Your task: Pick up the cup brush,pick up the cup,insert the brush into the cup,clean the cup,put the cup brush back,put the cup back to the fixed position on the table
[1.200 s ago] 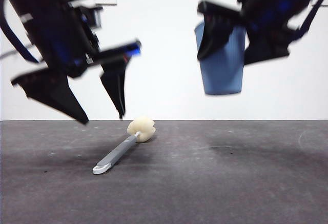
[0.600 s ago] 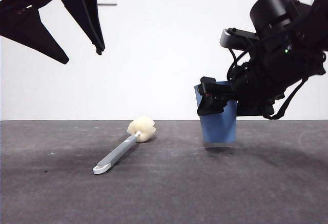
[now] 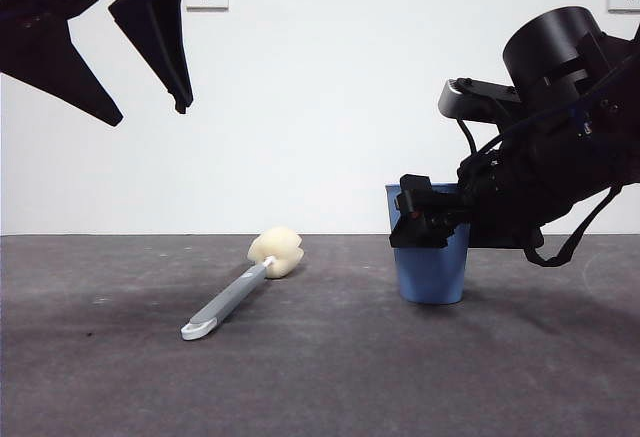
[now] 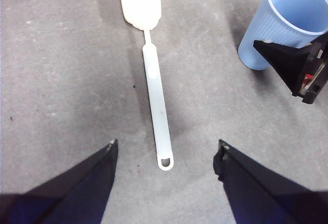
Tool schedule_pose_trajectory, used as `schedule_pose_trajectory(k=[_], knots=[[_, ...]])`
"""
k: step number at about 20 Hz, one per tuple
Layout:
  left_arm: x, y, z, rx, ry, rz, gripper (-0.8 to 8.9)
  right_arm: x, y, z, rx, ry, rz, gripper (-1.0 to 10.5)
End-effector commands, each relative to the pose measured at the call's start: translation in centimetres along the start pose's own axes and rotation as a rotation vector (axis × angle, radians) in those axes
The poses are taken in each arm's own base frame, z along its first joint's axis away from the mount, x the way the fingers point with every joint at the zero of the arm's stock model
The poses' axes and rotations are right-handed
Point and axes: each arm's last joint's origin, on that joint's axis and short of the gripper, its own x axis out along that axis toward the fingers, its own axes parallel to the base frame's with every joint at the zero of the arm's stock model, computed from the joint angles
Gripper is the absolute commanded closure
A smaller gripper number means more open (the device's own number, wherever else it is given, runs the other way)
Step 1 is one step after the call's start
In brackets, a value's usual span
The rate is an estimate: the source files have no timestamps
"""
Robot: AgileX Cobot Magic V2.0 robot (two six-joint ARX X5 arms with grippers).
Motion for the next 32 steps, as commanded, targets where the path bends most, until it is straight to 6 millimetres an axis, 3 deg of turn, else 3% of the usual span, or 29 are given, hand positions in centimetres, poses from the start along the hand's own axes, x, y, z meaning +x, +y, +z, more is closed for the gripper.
schedule_pose_trajectory(k=[1,9,16,20,25,32], knots=[[0.2,0.1,-0.2,0.013,0.007,0.01,4.89,-0.1,0.0,-1.9,-0.006,0.099,0.003,7.0],[0.2,0.1,-0.2,0.013,0.007,0.009,4.89,-0.3,0.0,-1.4,-0.007,0.078,-0.001,3.4],[0.2,0.1,-0.3,0.017,0.008,0.01,4.89,-2.0,0.1,0.4,-0.008,0.075,0.004,3.4],[0.2,0.2,-0.4,0.07,0.024,0.015,4.9,-5.5,0.8,1.9,0.031,0.181,0.023,3.4],[0.2,0.3,-0.7,0.149,0.055,0.015,4.96,-12.5,2.1,4.5,0.096,0.191,0.119,3.5],[0.0,-0.2,-1.4,0.251,0.17,-0.222,5.04,-21.1,2.8,7.1,0.146,0.228,0.254,3.5]])
